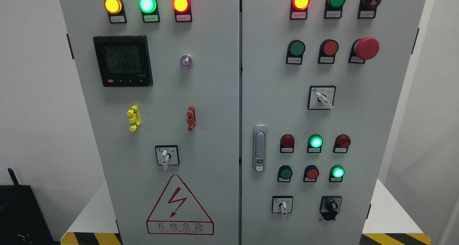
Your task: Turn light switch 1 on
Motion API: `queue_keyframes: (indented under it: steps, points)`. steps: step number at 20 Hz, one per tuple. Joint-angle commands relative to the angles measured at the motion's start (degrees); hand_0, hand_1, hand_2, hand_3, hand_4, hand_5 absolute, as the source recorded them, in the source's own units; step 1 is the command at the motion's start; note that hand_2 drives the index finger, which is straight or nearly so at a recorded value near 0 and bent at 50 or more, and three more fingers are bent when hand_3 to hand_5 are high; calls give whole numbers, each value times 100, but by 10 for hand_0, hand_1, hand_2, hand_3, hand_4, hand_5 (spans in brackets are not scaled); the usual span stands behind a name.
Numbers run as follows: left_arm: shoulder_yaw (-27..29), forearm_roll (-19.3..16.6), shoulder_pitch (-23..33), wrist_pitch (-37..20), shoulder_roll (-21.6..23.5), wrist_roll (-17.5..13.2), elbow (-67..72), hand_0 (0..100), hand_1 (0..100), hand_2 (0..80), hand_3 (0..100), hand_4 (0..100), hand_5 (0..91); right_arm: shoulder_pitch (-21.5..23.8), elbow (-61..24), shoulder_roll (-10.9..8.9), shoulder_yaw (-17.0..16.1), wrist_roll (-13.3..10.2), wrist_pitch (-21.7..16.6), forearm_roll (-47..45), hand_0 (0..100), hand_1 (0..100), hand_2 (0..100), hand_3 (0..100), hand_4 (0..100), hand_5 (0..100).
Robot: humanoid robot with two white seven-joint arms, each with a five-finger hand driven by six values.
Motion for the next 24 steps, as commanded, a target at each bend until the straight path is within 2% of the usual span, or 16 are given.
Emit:
queue_keyframes:
  steps: [1,9,14,18,22,24]
  points:
    - [-7,-18,-1,13,-38,-10,16,438,256,0,0,0,0,0,0,0,0,2,1,-141,0,0,0,0,0,0]
    - [-7,-35,-19,22,-38,-10,8,414,258,0,0,0,0,0,0,0,0,2,1,-141,0,0,0,0,0,0]
    - [-51,-176,16,-13,-30,69,-272,405,268,0,0,0,0,0,0,0,0,2,1,-141,0,0,0,0,0,0]
    - [-95,-211,358,22,41,78,-1361,400,277,0,0,0,0,0,0,0,0,2,1,-141,0,0,0,0,0,0]
    - [-86,-658,710,-4,172,192,-2661,400,286,0,0,0,0,0,0,0,0,2,1,-141,0,0,0,0,0,0]
    - [-104,-686,1025,13,286,254,-3696,406,290,0,0,0,0,0,0,0,0,2,-8,-141,0,0,0,0,0,0]
